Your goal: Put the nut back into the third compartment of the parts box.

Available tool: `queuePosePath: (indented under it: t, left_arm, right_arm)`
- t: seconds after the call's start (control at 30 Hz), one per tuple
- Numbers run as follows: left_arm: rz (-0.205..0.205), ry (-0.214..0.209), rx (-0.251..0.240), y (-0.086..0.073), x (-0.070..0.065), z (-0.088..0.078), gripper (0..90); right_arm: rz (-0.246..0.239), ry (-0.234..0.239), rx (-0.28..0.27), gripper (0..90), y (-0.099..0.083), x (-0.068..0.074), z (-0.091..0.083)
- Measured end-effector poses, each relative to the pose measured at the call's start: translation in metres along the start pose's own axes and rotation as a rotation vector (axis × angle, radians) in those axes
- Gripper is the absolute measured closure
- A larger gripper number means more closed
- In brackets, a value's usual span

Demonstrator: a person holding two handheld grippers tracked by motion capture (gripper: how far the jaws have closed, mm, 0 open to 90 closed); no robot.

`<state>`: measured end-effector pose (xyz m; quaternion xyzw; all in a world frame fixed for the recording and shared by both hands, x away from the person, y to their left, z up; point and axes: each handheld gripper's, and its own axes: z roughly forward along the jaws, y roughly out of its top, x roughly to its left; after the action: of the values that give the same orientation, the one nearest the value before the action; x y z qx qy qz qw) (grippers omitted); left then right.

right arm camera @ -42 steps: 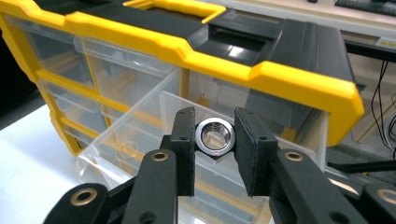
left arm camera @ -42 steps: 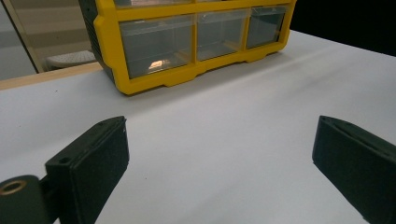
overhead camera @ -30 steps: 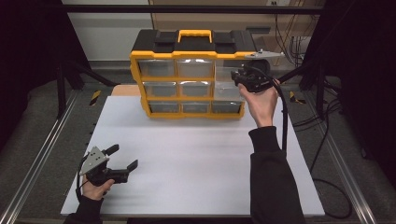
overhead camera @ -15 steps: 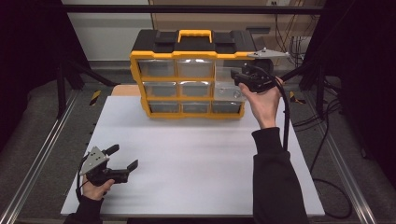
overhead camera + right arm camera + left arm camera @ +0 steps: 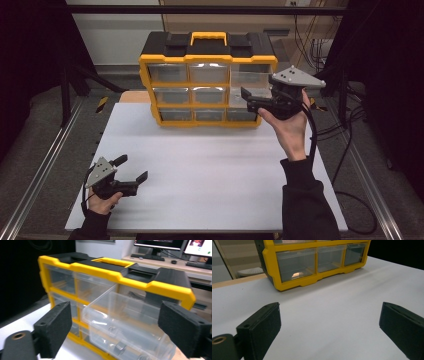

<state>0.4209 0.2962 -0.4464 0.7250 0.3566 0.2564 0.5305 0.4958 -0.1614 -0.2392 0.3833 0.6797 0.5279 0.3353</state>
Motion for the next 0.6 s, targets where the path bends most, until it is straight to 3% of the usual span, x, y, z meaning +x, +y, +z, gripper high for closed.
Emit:
queuePosePath:
  t: [0.17,0.3,0.6]
  left_arm:
    - [0.0,0.0,0.0,0.0,0.0,0.0,3.6]
    - [0.002,0.001,0.001,0.0,0.0,0.0,3.6]
    - [0.004,0.001,0.002,0.0,-0.001,0.001,3.6]
  right_arm:
    - [-0.006,0.028,-0.02,4.8,-0.02,0.01,-0.014]
    - [0.027,0.051,-0.026,3.3,-0.039,0.014,-0.022]
    - [0.062,0.115,-0.006,1.9,-0.097,0.015,-0.032]
